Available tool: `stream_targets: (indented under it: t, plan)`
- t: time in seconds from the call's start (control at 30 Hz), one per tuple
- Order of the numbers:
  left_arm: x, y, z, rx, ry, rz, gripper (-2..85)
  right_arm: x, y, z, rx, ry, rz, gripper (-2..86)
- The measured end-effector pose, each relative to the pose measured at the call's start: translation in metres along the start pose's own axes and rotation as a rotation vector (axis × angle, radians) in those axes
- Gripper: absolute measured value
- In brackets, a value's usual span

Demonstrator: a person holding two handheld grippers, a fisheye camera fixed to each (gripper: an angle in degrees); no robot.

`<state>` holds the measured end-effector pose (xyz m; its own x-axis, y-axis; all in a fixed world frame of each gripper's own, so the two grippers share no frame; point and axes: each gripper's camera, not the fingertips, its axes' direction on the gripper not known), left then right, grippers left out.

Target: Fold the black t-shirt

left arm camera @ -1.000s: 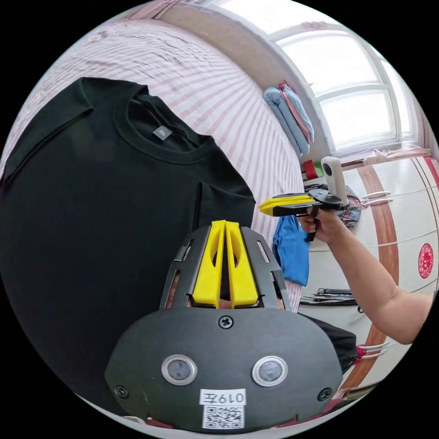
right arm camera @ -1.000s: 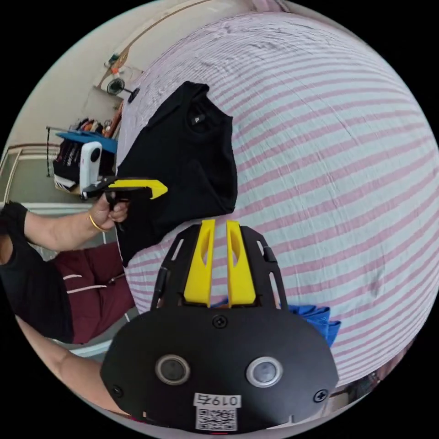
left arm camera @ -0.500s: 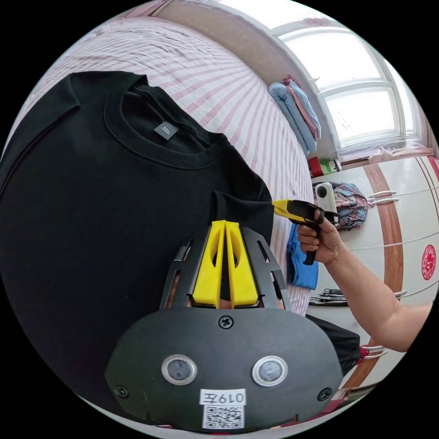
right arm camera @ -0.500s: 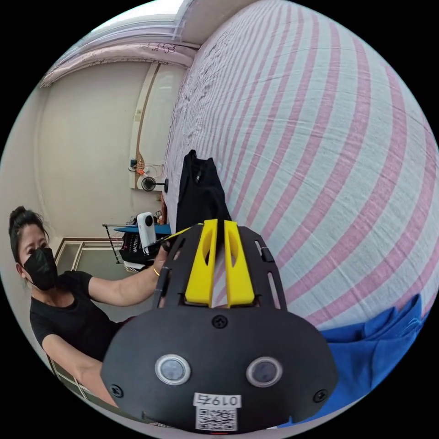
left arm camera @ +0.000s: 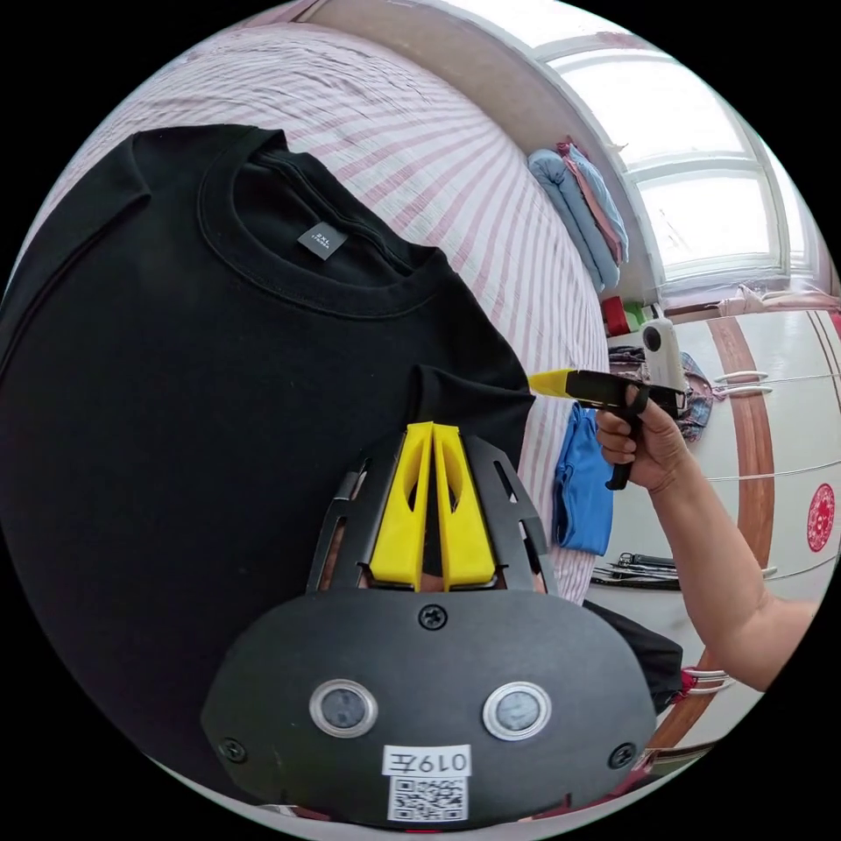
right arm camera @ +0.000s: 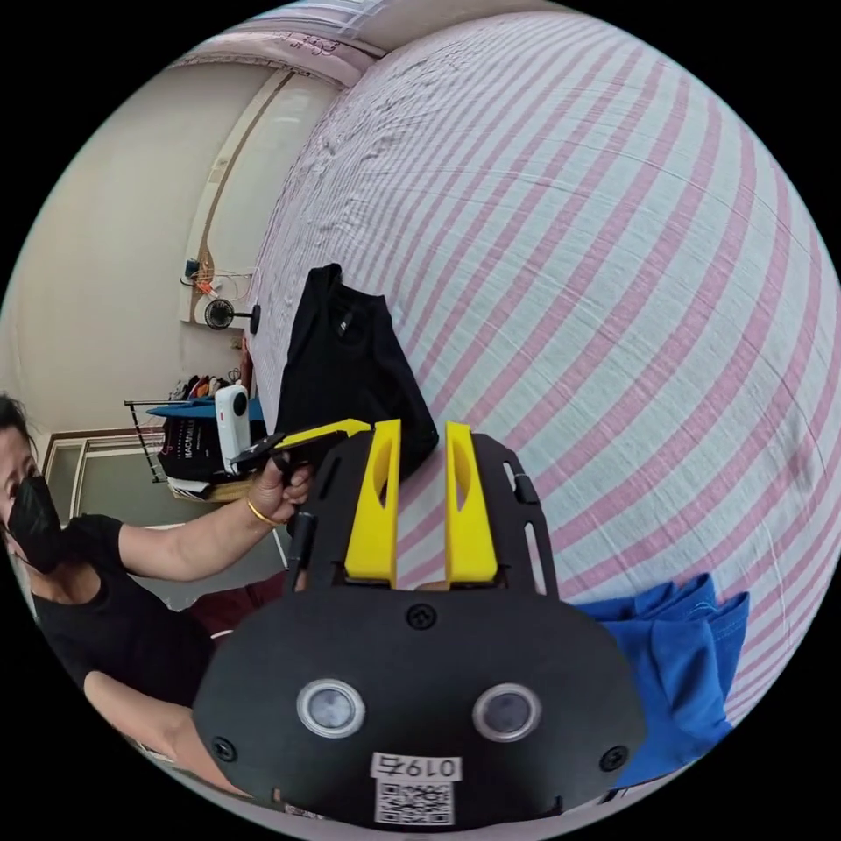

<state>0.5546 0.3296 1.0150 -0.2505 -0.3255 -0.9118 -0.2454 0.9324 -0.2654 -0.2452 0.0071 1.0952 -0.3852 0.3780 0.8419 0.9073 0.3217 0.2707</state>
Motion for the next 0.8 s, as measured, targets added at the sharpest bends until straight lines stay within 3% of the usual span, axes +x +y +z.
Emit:
stream_targets:
  t: [0.13, 0.33, 0.63, 0.8]
  plan:
    - [0.001, -0.005, -0.002, 0.001, 0.014, -0.006, 1.0, 0.006, -0.020, 0.013, -0.166, -0.003, -0.016, 6.8]
    - [0.003, -0.011, -0.005, 0.002, 0.023, -0.013, 1.0, 0.007, -0.036, 0.000, -0.149, -0.025, -0.012, 2.2]
    - [0.007, -0.021, -0.008, 0.003, 0.007, -0.067, 0.8, -0.039, -0.065, 0.020, -0.336, 0.387, -0.095, 0.9]
    - [0.000, -0.025, -0.010, -0.004, 0.057, -0.153, 1.0, -0.039, -0.079, 0.024, -0.374, 0.378, -0.043, 4.2]
